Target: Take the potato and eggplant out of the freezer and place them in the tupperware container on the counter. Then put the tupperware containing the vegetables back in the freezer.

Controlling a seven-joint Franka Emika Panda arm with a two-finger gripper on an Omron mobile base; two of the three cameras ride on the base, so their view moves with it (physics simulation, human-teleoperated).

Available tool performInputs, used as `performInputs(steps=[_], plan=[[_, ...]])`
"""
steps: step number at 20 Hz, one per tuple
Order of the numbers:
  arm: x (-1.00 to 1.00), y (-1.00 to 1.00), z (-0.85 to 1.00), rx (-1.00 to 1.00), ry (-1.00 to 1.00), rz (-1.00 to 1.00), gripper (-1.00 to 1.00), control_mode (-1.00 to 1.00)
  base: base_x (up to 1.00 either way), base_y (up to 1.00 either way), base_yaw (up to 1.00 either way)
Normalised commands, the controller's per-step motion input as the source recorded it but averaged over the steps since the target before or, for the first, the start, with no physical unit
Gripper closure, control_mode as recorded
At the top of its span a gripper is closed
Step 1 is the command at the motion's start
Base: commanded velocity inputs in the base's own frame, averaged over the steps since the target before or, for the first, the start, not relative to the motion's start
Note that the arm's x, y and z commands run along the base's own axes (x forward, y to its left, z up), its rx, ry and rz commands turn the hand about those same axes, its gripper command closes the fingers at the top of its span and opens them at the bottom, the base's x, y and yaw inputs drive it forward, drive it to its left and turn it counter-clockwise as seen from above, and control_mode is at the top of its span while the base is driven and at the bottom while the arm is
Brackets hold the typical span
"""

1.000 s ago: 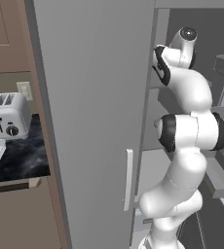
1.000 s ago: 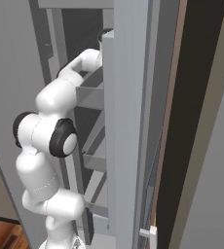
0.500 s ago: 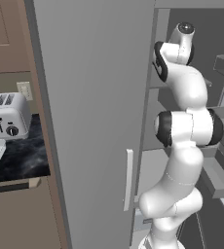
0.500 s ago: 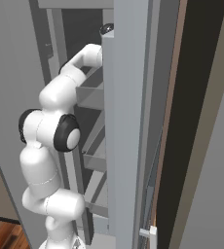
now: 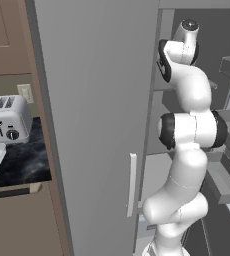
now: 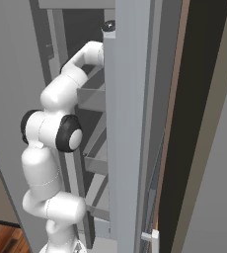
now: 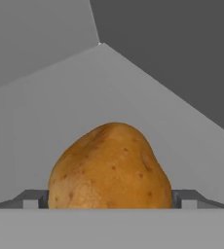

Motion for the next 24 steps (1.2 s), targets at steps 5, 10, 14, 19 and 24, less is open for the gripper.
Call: performInputs(steps=[5,10,14,19,24], plan=[[-0.22,0.01,-0.26,0.00,-0.04,0.00,1.00,-1.00,0.00,0.00,0.00],[-0.31,0.02,-0.25,0.00,-0.09,0.00,1.00,-1.00,0.00,0.00,0.00],[-0.48,0.00,-0.08,0.00,-0.12,0.00,1.00,-1.00,0.00,0.00,0.00],[-0.58,0.05,0.08,0.00,-0.03,0.00,1.00,-1.00,0.00,0.00,0.00],[-0.38,0.16,0.18,0.00,0.00,0.00,1.00,-1.00,0.00,0.00,0.00]])
